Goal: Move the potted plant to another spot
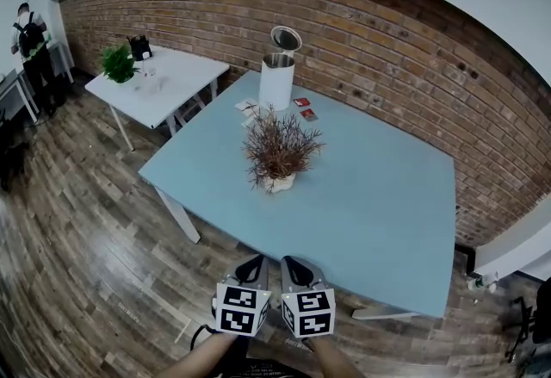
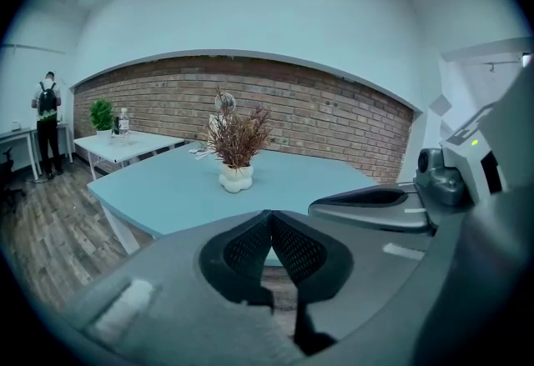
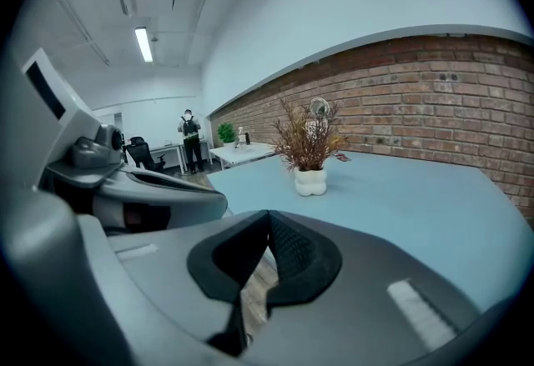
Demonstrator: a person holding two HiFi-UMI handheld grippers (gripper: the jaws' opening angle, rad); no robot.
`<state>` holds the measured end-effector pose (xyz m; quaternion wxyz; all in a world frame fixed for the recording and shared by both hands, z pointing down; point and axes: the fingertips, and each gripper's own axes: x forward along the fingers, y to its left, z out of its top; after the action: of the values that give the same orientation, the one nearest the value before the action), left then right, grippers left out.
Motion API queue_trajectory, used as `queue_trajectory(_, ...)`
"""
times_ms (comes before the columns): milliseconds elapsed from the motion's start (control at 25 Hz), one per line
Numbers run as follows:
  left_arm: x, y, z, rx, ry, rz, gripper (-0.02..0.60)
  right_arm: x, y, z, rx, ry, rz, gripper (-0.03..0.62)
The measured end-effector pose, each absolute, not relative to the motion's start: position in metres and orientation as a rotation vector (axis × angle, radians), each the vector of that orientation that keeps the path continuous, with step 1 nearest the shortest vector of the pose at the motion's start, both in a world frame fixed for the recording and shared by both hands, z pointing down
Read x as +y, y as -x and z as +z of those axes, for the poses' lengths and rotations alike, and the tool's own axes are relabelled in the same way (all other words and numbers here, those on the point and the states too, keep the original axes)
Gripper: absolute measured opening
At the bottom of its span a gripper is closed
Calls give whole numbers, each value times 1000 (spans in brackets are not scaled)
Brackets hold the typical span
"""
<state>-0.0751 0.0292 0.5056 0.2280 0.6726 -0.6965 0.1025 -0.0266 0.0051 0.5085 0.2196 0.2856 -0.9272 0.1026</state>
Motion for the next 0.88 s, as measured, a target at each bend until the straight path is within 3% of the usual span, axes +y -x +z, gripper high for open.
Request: queue_trajectory(880, -59, 147, 502, -1785, -1970, 283, 2, -91, 83, 513, -2460, -967, 259, 15)
